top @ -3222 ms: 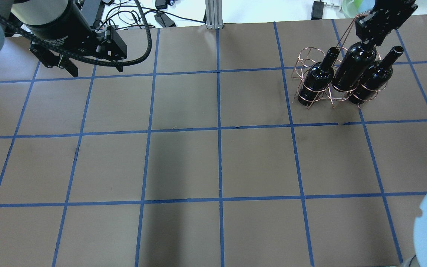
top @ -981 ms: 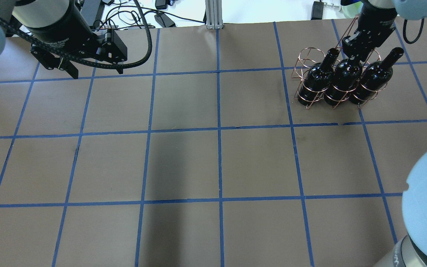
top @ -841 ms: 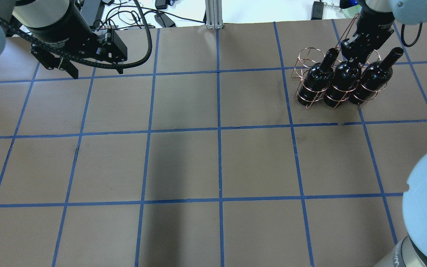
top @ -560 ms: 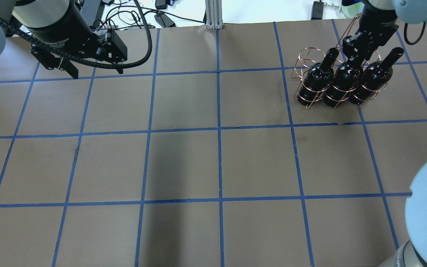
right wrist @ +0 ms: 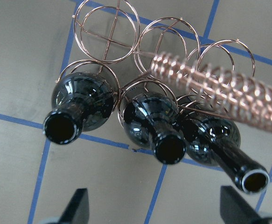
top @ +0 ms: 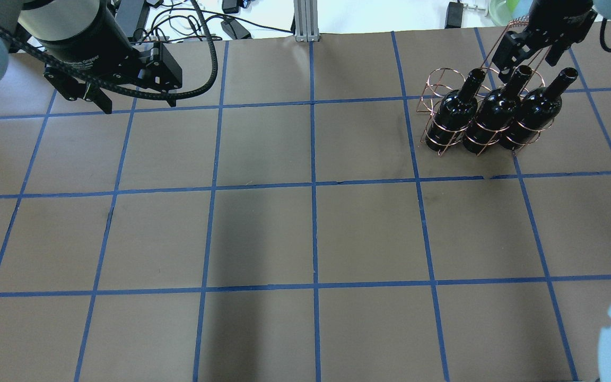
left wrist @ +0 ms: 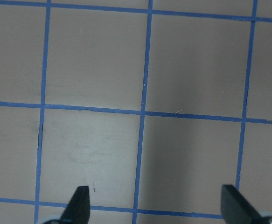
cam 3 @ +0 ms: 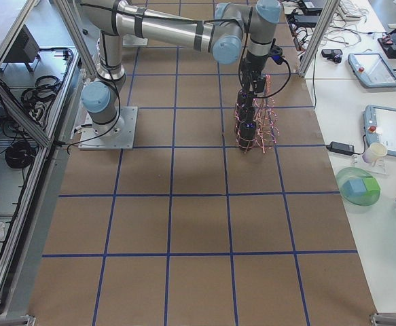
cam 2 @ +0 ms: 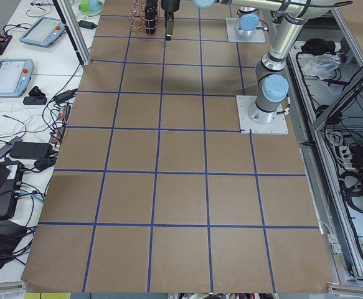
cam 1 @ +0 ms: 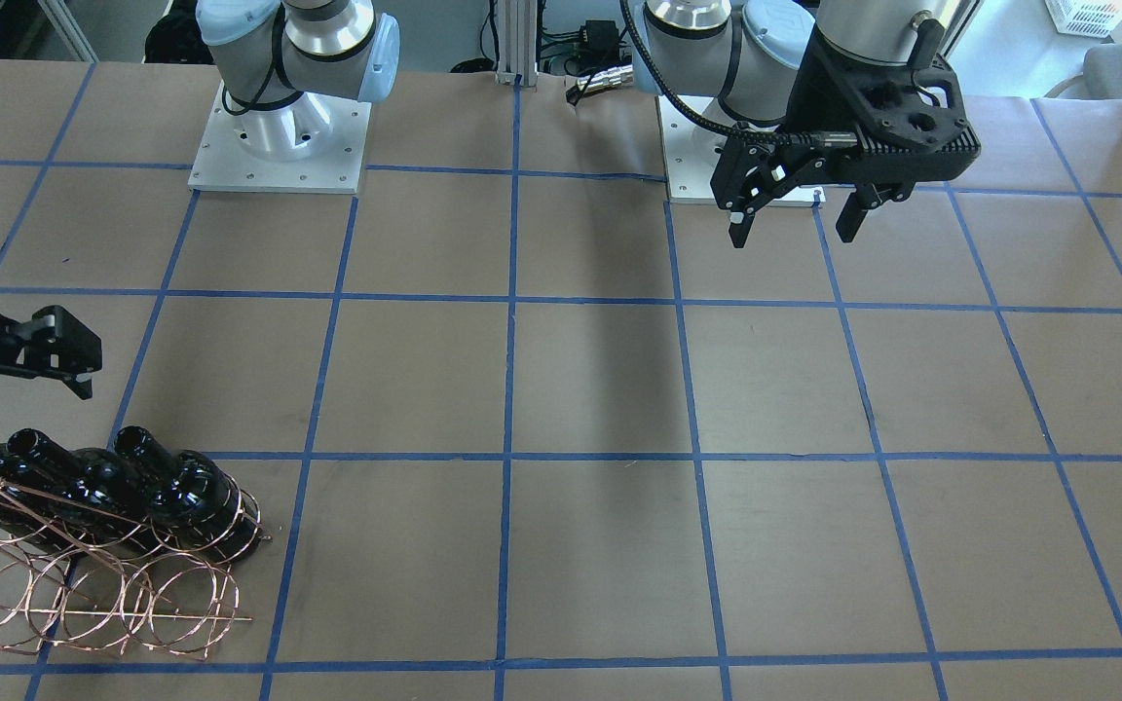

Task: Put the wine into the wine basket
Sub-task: 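Open the right gripper and raise it above the rack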

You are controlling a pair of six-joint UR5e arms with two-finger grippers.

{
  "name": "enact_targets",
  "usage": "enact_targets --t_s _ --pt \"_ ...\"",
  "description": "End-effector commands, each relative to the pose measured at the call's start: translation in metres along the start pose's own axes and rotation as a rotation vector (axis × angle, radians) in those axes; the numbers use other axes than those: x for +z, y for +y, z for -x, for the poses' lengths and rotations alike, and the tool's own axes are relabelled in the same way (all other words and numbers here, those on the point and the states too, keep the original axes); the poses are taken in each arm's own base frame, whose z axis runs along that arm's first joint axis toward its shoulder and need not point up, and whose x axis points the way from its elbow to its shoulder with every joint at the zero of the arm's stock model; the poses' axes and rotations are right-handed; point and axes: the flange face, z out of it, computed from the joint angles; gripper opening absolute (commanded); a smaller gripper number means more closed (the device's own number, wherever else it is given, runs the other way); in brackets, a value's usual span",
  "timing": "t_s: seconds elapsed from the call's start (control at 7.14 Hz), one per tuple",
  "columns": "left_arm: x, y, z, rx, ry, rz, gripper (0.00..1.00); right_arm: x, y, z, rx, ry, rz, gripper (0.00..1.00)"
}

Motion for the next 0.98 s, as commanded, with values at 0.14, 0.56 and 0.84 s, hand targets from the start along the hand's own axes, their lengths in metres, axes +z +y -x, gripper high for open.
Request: enact_targets --t_s 0.14,0.56,0.84 --pt "-0.001 0.001 0.0 0.0 0.0 -0.001 1.0 -0.085 0.064 0.046 0.202 -0.078 -0.079 1.0" --pt "-0.001 0.001 0.0 0.0 0.001 -0.001 1.0 -0.079 0.054 0.149 0.215 -0.086 -0.076 1.0" --pt "-0.001 0.001 0.0 -0.001 0.0 -0.003 1.0 -0.058 0.054 0.154 0.194 -0.016 -0.018 1.0"
